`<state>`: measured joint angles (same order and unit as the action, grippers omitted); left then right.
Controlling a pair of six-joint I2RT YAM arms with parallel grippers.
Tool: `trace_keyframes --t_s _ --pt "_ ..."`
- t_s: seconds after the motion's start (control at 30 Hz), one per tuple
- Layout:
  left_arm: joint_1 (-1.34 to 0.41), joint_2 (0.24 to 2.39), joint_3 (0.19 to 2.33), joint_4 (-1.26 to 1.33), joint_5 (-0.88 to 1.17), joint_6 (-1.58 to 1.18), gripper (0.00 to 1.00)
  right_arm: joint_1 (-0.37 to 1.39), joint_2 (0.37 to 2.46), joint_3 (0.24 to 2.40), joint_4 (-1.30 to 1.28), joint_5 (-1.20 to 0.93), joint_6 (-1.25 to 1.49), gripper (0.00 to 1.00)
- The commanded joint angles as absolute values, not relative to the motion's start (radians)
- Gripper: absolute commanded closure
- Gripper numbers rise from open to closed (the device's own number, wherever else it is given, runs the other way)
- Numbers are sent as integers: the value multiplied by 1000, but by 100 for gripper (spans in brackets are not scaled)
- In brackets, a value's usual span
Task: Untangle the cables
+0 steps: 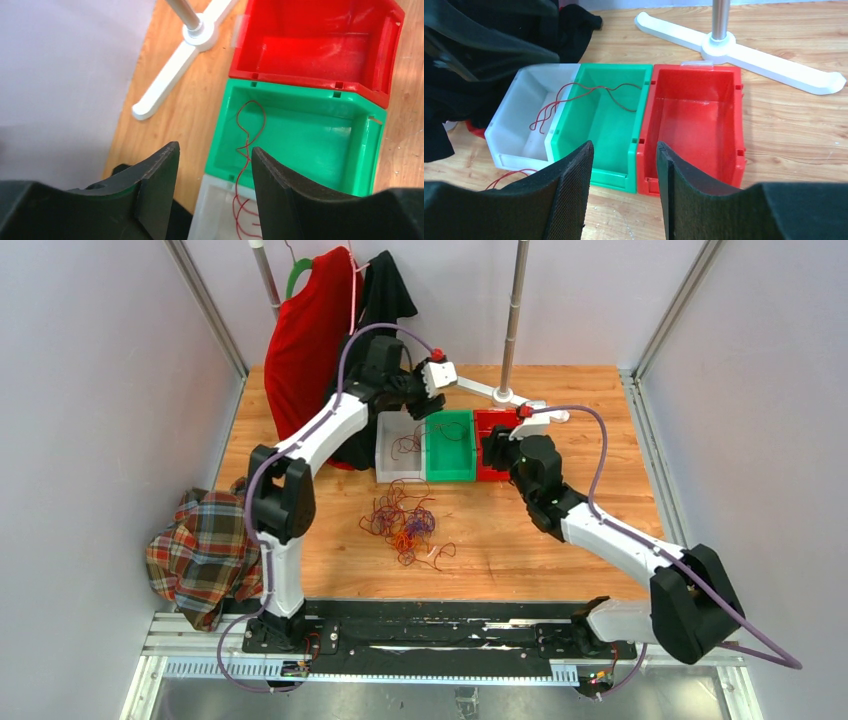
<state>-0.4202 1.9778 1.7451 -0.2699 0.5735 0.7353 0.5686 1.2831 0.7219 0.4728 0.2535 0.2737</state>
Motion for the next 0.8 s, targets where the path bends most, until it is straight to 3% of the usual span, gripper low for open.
trace_keyframes --t_s 0.0,0.13,0.4,0.67,0.77 --pt "-438 2092 1849 -468 591 782 39 537 1230 706 454 250 292 51" --pt "-478 2135 1864 -553 556 916 35 521 1207 679 457 249 308 51" --pt "-521 2187 1857 -476 382 1013 35 510 1159 615 481 237 323 52" --pt "-566 2189 1746 -258 149 1100 50 500 1167 576 529 217 348 54" --pt "-571 2193 1752 -279 138 1135 50 498 1167 573 539 212 336 56"
